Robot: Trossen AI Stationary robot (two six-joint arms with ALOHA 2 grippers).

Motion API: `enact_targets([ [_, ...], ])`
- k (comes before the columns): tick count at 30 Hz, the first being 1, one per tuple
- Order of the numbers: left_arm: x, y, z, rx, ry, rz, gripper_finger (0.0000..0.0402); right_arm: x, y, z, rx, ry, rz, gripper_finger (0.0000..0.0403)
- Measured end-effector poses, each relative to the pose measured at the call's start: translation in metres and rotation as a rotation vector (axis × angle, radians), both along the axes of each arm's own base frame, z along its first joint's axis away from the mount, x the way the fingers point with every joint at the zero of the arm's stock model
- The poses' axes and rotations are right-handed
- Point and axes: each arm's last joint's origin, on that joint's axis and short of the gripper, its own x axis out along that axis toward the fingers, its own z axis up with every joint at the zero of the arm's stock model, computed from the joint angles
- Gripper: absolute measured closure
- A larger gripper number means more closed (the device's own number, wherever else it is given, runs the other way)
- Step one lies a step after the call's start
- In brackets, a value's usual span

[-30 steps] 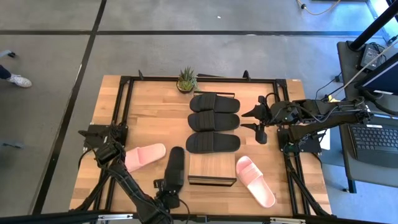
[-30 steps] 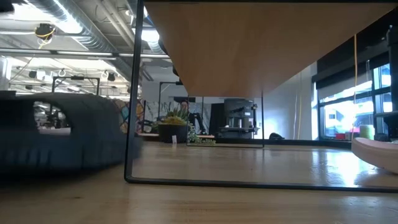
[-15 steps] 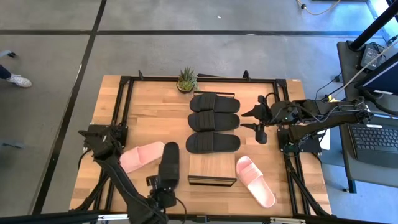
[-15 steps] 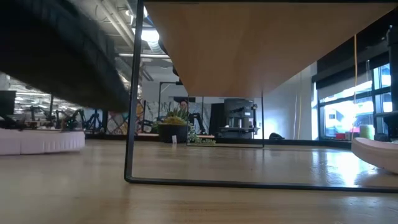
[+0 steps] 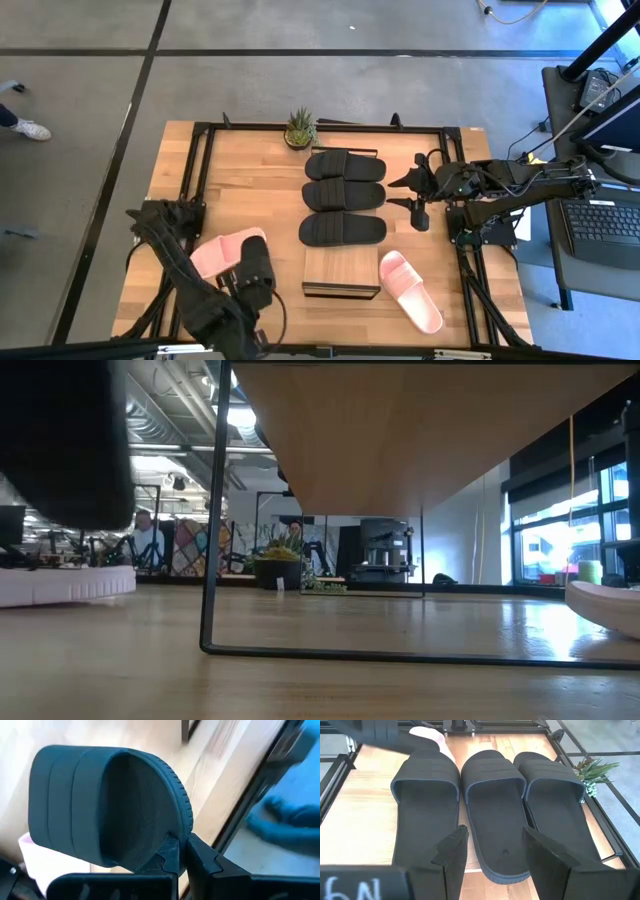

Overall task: Pick and place slides into the shelf
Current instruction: Put the black slipper on the shelf

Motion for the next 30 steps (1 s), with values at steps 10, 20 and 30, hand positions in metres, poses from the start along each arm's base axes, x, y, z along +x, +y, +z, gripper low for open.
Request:
enact_targets([
  [10,-0.018,0.043,0.059,0.099,-0.281,-0.064,0.0395,0.001,0.000,0.002,-0.017,-0.016,0.011,0.0216],
  [20,-0.032,0.100,0.105,0.263,-0.390,-0.247,0.0395,0.002,-0.002,0.002,0.026,-0.034,-0.024,0.0216],
  [30,0.001,0.129,0.118,0.567,-0.375,-0.648,0.0396,0.003,-0.012,0.003,0.329,-0.101,-0.264,0.0216],
])
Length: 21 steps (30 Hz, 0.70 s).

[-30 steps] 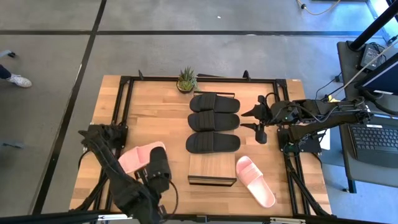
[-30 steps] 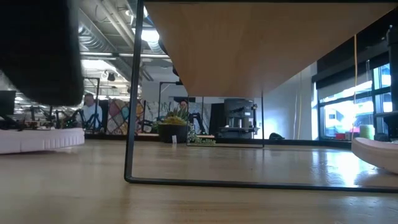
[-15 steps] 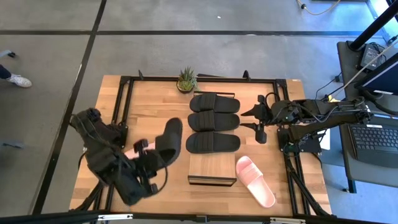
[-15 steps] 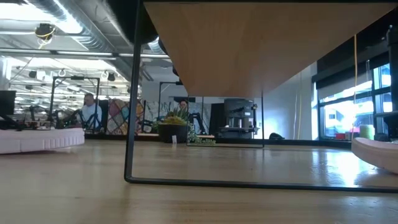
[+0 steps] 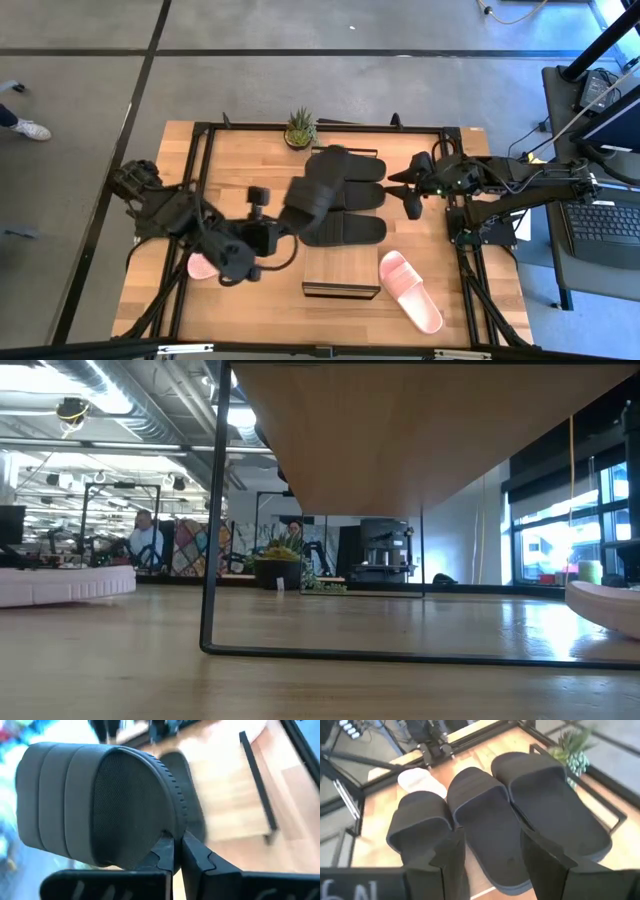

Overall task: Pick and place slides into the shelf
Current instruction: Put the black slipper on the shelf

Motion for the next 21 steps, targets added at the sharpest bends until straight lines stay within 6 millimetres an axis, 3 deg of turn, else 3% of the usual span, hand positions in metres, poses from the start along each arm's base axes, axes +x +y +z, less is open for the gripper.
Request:
enact_targets([
  [5,0.019,0.008,0.008,0.104,-0.014,-0.237,0.0396,-0.002,0.000,0.000,0.103,-0.022,-0.058,0.0216],
  [10,0.025,0.015,0.007,0.125,0.049,-0.429,0.0397,-0.011,-0.001,0.002,0.159,-0.023,-0.090,0.0216],
  [16,0.023,0.016,0.003,0.238,0.130,-0.629,0.0397,-0.045,-0.005,0.001,0.239,0.011,-0.231,0.0216],
  [21,0.030,0.019,-0.010,0.221,0.184,-0.728,0.0397,-0.067,-0.007,0.008,0.274,-0.063,-0.264,0.0216],
])
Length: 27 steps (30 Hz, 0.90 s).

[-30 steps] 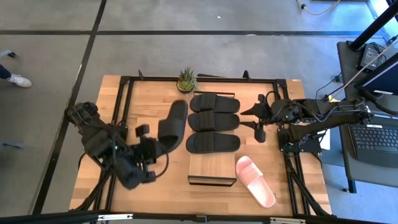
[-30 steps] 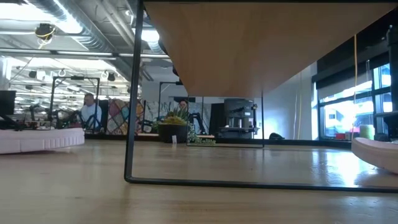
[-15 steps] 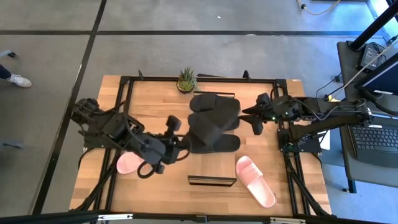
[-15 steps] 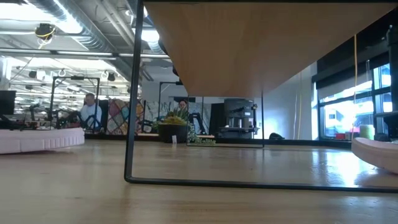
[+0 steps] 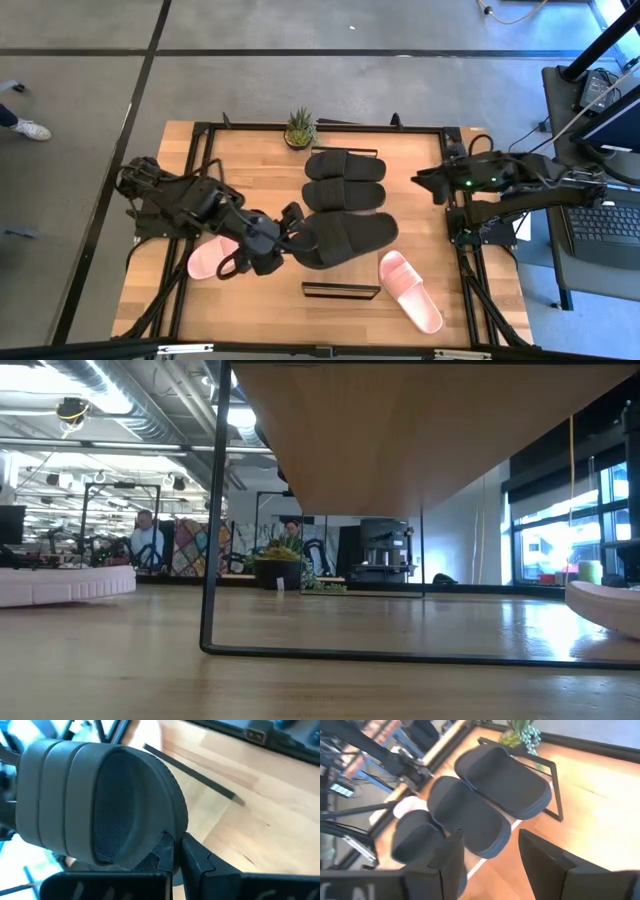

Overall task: Pick and place slides into the shelf
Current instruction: Put the black slipper on the shelf

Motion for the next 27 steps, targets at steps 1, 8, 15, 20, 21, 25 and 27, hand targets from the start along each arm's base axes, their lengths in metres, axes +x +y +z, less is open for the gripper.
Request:
enact_targets([
  [1,0.002,0.001,-0.004,0.004,0.013,-0.006,0.0397,-0.002,0.000,0.001,0.001,-0.014,0.001,0.0216],
  [8,0.017,-0.003,-0.040,0.111,0.045,-0.134,0.0397,-0.004,-0.001,0.004,-0.005,-0.047,-0.012,0.0216],
  [15,0.023,-0.009,-0.061,0.084,0.068,-0.219,0.0397,0.001,0.000,0.002,-0.003,-0.028,-0.013,0.0216],
  [20,0.026,-0.013,-0.073,0.087,0.059,-0.218,0.0397,0.002,0.000,0.002,-0.003,-0.024,-0.014,0.0216],
  [21,0.028,-0.013,-0.075,0.087,0.052,-0.211,0.0397,0.002,0.000,0.002,-0.002,-0.023,-0.015,0.0216],
  [25,0.028,-0.014,-0.092,0.103,0.085,-0.206,0.0397,0.004,0.000,0.001,0.013,-0.022,-0.024,0.0216],
  [27,0.028,-0.013,-0.100,0.109,0.105,-0.189,0.0397,0.005,0.000,0.001,0.013,-0.018,-0.024,0.0216],
])
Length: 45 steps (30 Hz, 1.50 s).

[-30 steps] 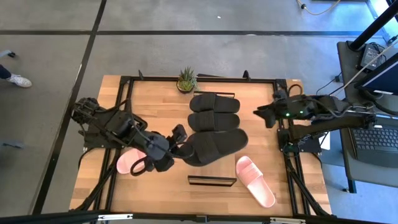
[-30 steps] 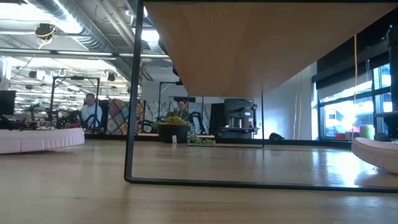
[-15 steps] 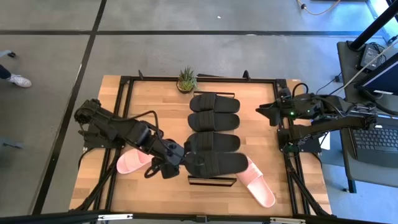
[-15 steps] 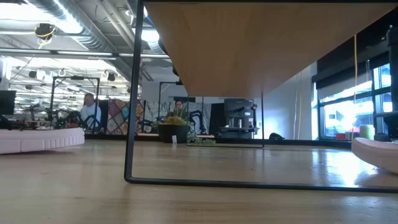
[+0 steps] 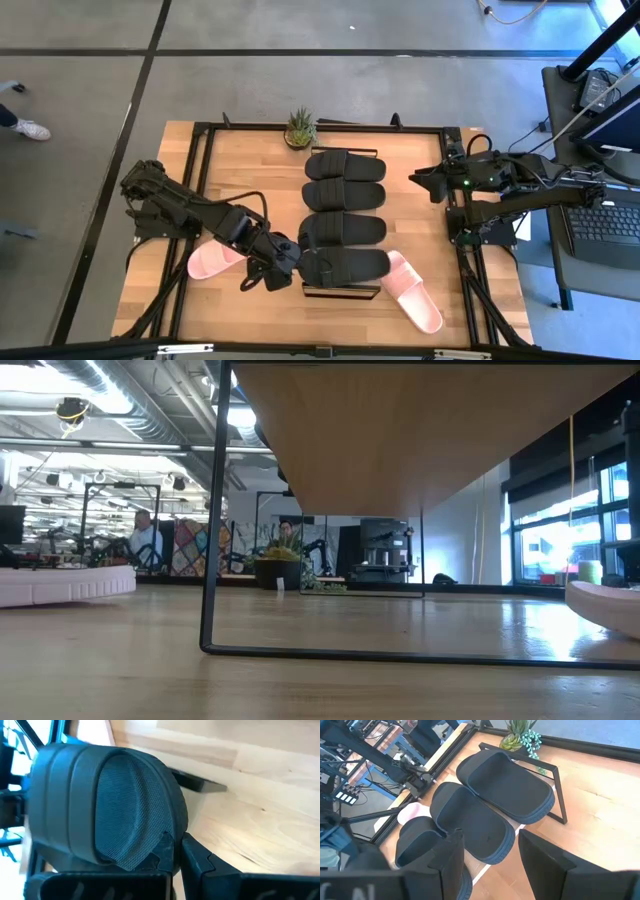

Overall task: Pick and place slides into the shelf
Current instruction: Put the black slipper on the shelf

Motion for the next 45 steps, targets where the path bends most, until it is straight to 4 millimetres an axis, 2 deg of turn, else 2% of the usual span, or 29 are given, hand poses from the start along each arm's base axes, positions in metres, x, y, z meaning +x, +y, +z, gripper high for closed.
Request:
enact_targets([
  [4,0.002,0.001,-0.015,0.037,0.001,0.018,0.0397,0.001,0.000,-0.001,0.000,0.005,0.000,0.0216],
  [15,0.001,-0.001,-0.033,-0.007,0.037,-0.002,0.0397,0.002,0.000,-0.001,0.000,0.008,0.000,0.0216],
  [20,0.002,0.001,-0.033,0.015,0.024,0.009,0.0396,0.002,0.000,-0.001,0.000,0.008,0.000,0.0216],
  [28,0.005,0.010,-0.034,0.042,0.026,0.052,0.0370,0.002,0.000,-0.001,0.000,0.008,0.000,0.0216],
  [40,0.002,0.012,-0.036,0.037,0.064,0.103,0.0365,0.002,0.000,-0.001,-0.001,0.008,0.000,0.0216],
  [45,0.002,0.014,-0.036,0.100,0.049,0.136,0.0364,0.002,0.000,-0.001,-0.001,0.008,0.001,0.0216],
])
